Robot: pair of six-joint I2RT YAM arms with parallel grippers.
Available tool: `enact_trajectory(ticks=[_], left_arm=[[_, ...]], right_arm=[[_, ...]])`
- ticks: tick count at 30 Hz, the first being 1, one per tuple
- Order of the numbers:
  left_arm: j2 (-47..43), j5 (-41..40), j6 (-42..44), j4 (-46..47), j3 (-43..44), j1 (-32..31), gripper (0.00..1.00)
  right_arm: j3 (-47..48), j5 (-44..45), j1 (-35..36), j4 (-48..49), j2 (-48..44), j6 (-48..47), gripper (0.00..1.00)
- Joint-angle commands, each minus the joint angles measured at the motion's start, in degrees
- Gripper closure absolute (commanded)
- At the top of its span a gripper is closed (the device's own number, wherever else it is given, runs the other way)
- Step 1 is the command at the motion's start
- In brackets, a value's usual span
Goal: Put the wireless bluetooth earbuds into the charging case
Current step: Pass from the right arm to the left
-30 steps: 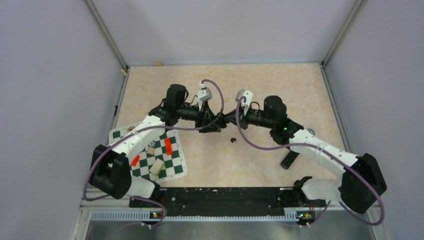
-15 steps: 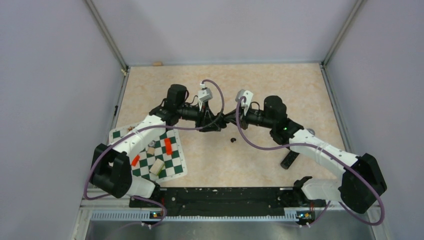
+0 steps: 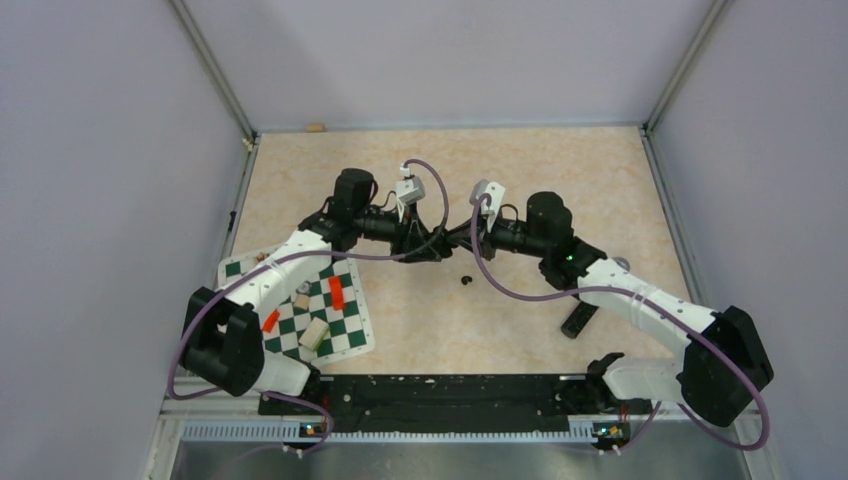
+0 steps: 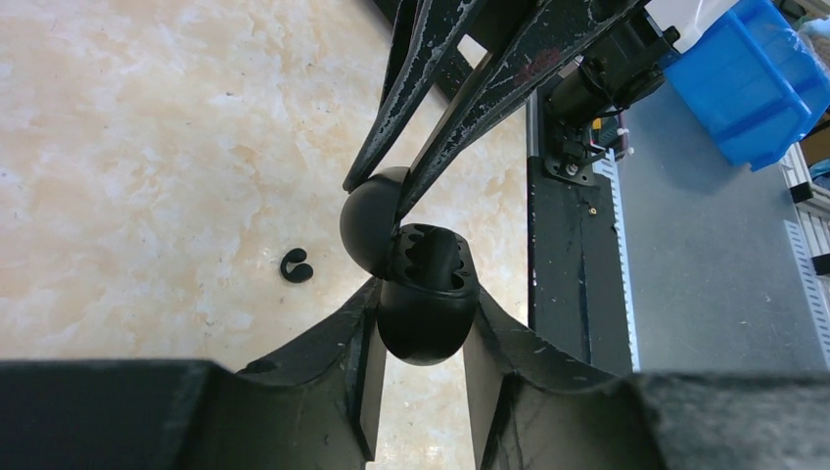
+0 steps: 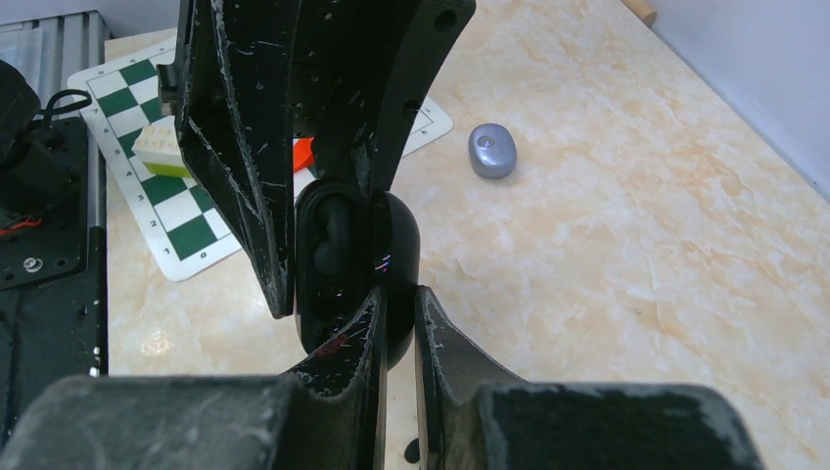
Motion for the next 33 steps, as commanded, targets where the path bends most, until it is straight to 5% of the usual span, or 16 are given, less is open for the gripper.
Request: enact_trajectory(ticks=[1,10,13,19,27,33], left_arm=[[0.2,1.3,0.5,2.0,0.8,0.0,0.66],[-0.3,1.8,1.2,1.8,0.7,0.0,0.81],[-1.0,2.3,3.3,0.1,0.9,0.0,0.82],[-3.0,1.5,13.9,-9.3,2.5,0.1,0.84],[-4.8,-0.2,33.2,-28.1,8.0,0.9,0.87],[-5.4,1.8,41.8,-40.0,11.0,5.0,0.89]], right_arm=[[1.3,-0.6,1.0,1.2,-0.3,-0.3,1.0],[1.4,-0.9,1.0,1.1,-0.2,-0.5,0.97],[2.2,-1.3,0.9,-0.2,-0.4,-0.9,0.68],[6.8,-6.7,-3.7,-7.0,-2.3,-1.0,0.36],[12.9,-17.2,-10.0,-22.0,-2.2,-8.6,0.32],[8.1,-16.5,-9.9,-20.4,2.6,-9.3,0.33]])
